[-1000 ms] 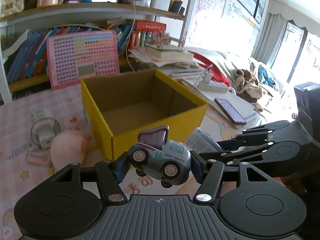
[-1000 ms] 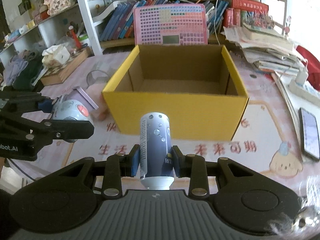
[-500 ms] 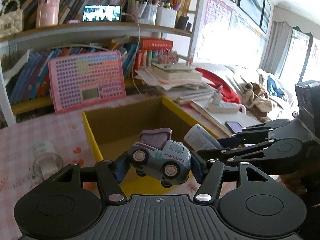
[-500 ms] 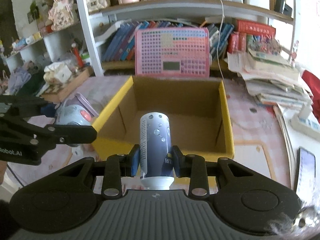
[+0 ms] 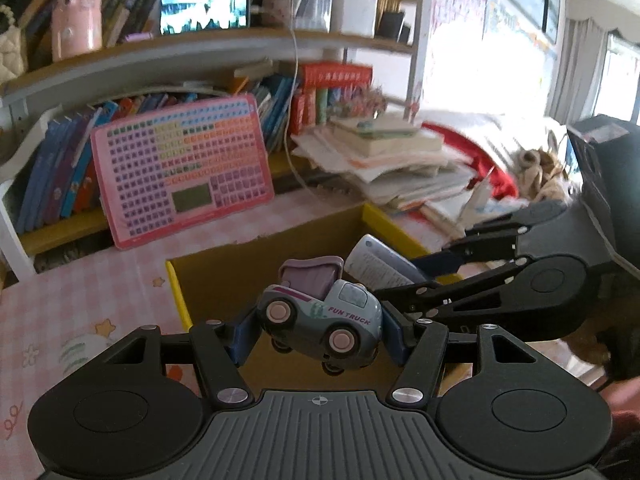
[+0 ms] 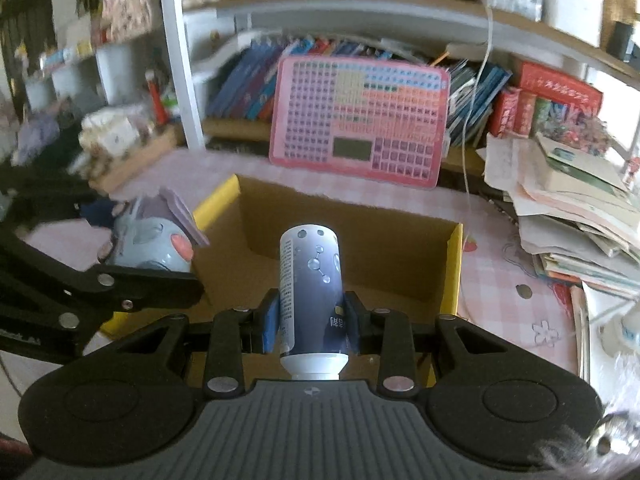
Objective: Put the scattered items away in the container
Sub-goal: 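Lower the spray bottle and truck into the box and open both tools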
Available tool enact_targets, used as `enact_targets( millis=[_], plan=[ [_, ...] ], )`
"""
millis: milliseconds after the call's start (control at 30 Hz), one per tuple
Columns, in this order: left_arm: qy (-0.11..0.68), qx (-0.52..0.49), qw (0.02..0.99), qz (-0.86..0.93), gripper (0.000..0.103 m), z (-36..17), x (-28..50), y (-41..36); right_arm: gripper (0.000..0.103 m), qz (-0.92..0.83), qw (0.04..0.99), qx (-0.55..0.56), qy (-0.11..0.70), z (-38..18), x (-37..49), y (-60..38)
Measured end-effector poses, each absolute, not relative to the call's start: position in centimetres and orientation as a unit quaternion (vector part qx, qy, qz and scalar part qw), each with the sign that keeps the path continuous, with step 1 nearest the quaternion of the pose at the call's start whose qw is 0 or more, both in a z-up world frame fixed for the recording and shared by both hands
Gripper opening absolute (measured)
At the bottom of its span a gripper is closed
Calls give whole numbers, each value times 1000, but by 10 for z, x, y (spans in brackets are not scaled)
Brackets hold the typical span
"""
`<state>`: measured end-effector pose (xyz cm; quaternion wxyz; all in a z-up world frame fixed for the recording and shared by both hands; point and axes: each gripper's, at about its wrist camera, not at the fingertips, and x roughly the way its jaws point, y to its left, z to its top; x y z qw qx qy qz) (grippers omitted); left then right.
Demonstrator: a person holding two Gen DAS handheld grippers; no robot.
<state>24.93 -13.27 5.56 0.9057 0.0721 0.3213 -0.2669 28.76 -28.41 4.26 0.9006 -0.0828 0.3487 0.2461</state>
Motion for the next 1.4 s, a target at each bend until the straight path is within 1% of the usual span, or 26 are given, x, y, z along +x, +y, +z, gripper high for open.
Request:
enact_targets(
  millis=[233,533,800,1000,1300,1400],
  plan=[
    [368,113,891,-241,62,20,291,-147,31,261,869,-169,385,4,330,-273],
    [406,127,875,-230,62,-5,309,-161,31,292,821,-260,416,-19,352,-260],
    [409,140,873,-225,62,-7,306,-171,31,309,799,-275,436,-22,354,-265],
    [407,177,867,-225,62,-12,306,-179,31,322,784,-294,441,-23,354,-264],
    [406,178,866,-232,62,-12,307,-178,31,317,789,-290,440,-22,353,-266],
    [401,181,867,-235,62,-13,308,-176,29,311,792,-287,440,-21,353,-267]
  ],
)
